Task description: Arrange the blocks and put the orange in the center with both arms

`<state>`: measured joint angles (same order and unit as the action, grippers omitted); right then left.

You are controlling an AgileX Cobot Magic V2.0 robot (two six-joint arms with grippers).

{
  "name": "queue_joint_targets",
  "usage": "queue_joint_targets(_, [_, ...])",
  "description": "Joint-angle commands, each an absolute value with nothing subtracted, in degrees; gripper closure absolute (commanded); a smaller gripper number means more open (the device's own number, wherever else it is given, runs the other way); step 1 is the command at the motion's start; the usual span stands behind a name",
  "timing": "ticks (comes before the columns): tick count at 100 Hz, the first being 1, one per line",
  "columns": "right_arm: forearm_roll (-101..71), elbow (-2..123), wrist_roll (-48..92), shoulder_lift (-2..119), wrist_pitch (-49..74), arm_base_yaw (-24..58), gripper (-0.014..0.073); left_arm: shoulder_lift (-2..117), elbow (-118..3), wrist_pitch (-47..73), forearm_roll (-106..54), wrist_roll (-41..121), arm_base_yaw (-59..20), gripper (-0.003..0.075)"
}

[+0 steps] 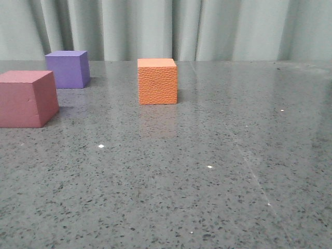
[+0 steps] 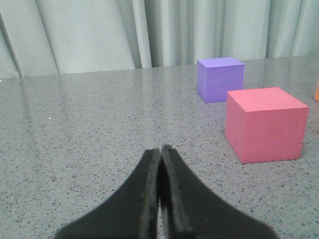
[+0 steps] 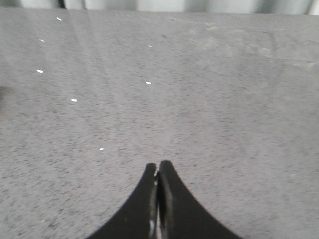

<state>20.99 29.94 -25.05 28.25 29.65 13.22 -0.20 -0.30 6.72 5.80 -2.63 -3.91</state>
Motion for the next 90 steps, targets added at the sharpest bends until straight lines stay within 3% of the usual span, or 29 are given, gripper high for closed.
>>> queue_joint_targets(1, [19.2, 26.0, -24.2, 24.2, 20.3, 12.9, 0.0657, -2.1, 2.9, 1.9, 5.8, -3.1, -3.8, 0.0739])
queue_joint_targets(28, [4.9, 11.3, -8.2, 9.2, 10.5, 7.0, 0.0661, -2.1, 2.9, 1.9, 5.8, -3.1, -3.8, 0.0739])
queue_joint_targets(54, [1.5, 3.6, -7.8, -0.6, 7.7, 0.4, 0.0661, -2.1, 2.9, 1.9, 5.8, -3.1, -3.8, 0.0739])
queue_joint_targets(90, [1.5, -0.8, -7.9, -2.0, 1.8, 0.2, 0.0661, -2.1, 2.9, 1.9, 5.8, -3.1, -3.8, 0.0739])
